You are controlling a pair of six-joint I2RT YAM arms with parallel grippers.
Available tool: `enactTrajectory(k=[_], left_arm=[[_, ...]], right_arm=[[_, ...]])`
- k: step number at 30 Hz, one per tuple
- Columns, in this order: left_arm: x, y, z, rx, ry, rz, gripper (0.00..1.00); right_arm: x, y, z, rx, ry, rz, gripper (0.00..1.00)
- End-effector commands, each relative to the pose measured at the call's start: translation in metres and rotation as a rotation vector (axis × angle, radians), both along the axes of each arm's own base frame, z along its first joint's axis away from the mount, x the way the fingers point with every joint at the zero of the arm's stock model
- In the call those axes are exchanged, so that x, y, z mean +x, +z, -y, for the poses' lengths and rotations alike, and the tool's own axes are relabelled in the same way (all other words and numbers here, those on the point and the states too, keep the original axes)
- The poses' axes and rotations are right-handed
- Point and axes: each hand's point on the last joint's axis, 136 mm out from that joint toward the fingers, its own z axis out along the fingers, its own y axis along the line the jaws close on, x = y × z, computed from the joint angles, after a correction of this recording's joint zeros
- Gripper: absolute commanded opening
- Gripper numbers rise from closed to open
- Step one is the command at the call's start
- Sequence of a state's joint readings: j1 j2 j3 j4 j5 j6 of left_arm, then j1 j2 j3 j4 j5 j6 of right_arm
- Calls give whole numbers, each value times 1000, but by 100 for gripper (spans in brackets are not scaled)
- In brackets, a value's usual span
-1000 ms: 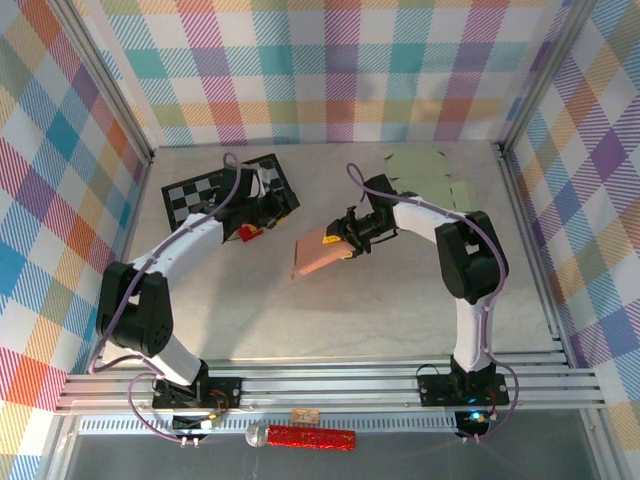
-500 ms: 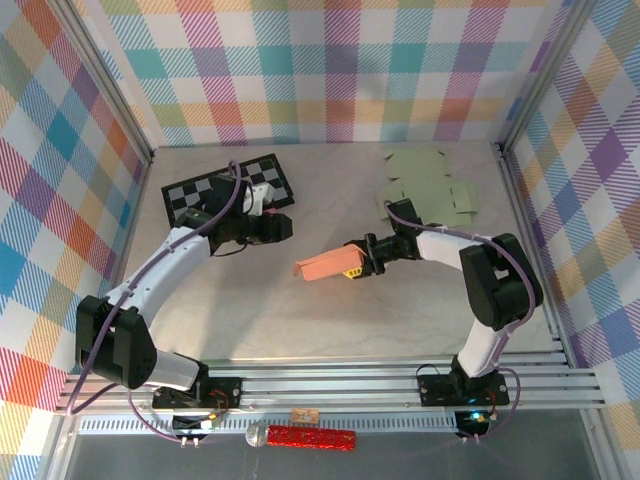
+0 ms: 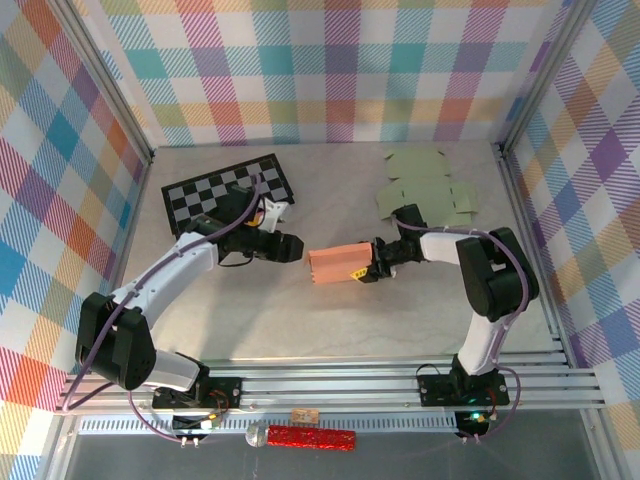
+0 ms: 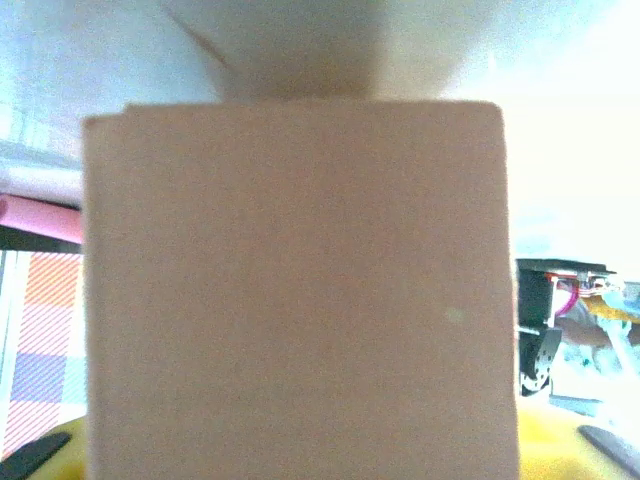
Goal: Fold the paper box
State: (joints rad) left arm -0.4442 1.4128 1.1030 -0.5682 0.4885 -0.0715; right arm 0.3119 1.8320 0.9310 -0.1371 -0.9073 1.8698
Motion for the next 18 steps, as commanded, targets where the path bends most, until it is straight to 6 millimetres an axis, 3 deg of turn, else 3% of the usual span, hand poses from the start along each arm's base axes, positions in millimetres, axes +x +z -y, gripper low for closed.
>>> enactTrajectory(k=[1,7,11,18], left_arm=[[3,9,11,80,-185,157,56],[12,7,32,170,-364,217,60],[-1,1,55,235,-556,304,64],[7,-17,77,376,-644,355,65]], right_arm=[[-4,-16,15,-65,22,-35,48],[0,-14,24,-63,50,-2,50],[3,-6,26,-67,76,38,54],[5,2,30,-63,104,76,56]])
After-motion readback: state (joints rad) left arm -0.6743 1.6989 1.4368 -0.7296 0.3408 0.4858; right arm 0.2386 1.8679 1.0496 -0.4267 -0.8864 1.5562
